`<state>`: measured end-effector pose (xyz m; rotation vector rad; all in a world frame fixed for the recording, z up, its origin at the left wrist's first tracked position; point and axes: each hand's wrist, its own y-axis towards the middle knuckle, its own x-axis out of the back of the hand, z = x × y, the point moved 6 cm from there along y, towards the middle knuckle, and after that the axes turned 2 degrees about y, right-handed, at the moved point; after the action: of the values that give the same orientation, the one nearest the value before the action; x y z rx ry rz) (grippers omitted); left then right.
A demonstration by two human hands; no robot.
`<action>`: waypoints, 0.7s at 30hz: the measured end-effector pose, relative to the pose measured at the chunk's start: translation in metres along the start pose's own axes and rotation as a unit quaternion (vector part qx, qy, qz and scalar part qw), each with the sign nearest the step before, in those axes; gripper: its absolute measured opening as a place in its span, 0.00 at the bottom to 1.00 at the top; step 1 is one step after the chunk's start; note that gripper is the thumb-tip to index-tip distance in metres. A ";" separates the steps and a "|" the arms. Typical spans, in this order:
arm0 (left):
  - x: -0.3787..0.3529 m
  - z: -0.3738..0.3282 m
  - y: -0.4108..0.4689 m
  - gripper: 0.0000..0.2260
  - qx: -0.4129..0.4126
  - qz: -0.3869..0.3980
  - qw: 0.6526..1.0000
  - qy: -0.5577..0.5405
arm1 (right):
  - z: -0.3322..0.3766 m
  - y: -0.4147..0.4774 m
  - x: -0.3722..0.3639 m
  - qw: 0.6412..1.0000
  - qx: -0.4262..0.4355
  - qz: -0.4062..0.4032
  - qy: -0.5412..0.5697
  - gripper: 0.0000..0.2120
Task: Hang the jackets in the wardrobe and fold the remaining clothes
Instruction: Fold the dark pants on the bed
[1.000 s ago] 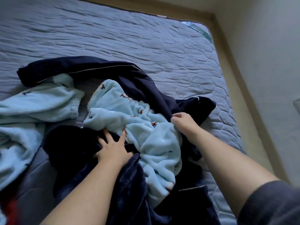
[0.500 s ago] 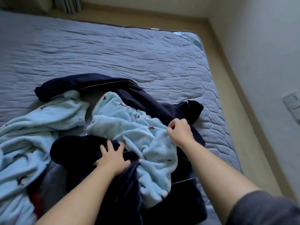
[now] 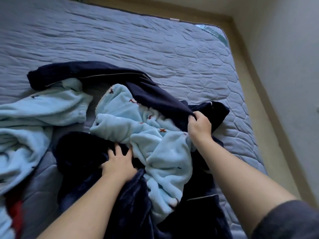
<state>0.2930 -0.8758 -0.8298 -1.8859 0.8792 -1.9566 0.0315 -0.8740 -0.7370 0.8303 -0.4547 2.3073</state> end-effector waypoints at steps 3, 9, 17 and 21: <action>0.013 0.009 -0.014 0.37 -0.005 0.081 0.995 -0.050 | 0.039 -0.016 0.034 0.990 0.086 0.032 0.103 0.12; 0.117 -0.013 -0.068 0.21 0.023 -0.031 0.888 -0.459 | 0.088 -0.099 0.059 0.954 0.126 0.271 0.027 0.17; 0.153 -0.039 -0.133 0.14 0.115 0.023 0.715 -0.689 | 0.109 -0.203 0.102 0.832 0.145 0.532 -0.062 0.19; 0.163 -0.024 -0.173 0.10 0.074 0.042 0.788 -0.610 | 0.083 -0.214 0.120 0.821 0.037 0.555 -0.131 0.07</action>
<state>0.2877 -0.8325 -0.5950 -2.3172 0.3329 -0.3901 0.1391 -0.7045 -0.5741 1.0990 -1.2391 3.2725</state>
